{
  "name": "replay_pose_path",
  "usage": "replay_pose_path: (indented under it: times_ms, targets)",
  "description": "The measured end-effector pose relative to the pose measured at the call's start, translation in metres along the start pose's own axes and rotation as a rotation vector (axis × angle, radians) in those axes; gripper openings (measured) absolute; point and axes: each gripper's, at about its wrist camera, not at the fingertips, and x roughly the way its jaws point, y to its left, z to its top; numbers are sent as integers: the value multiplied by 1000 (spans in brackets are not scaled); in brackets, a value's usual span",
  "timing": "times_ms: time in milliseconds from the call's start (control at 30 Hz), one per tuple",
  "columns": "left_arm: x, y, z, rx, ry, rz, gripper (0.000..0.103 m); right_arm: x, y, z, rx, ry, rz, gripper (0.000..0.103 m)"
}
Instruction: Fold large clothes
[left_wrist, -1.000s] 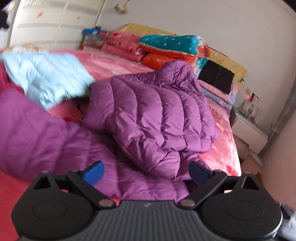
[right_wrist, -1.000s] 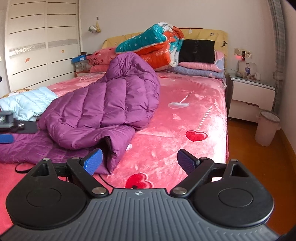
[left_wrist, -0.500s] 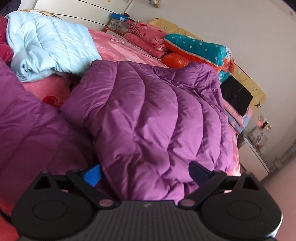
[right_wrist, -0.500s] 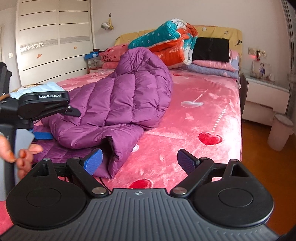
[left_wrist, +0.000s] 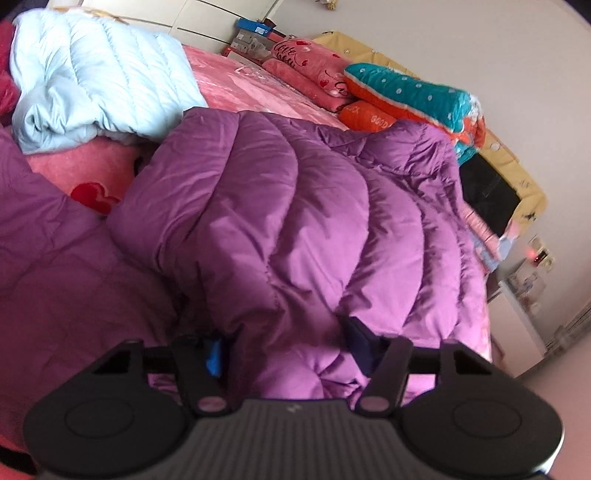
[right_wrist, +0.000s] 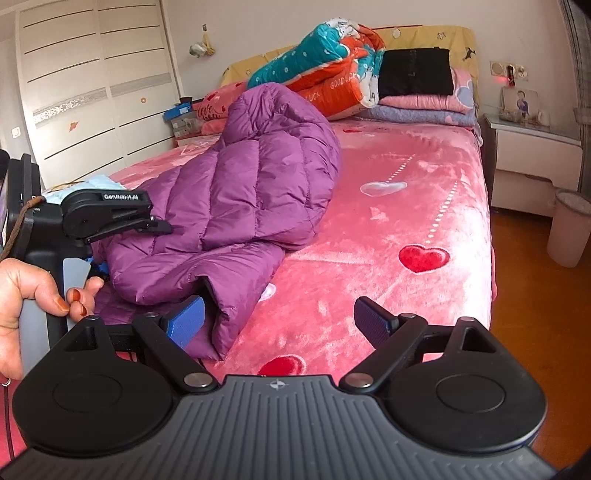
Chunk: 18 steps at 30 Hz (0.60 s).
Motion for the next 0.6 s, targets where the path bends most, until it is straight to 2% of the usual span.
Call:
replay_pose_path:
  times_ms: [100,367,600]
  targets:
    - [0,-1,-1,26,0,14,57,0,-3,-1,12,7,0,103]
    - [-3,-13,-6,155,-10,81,32,3,-4,-1,20,32,5,103]
    - [-12,-26,-9,276,-26,94,21,4,-6,-1,14,45,1,103]
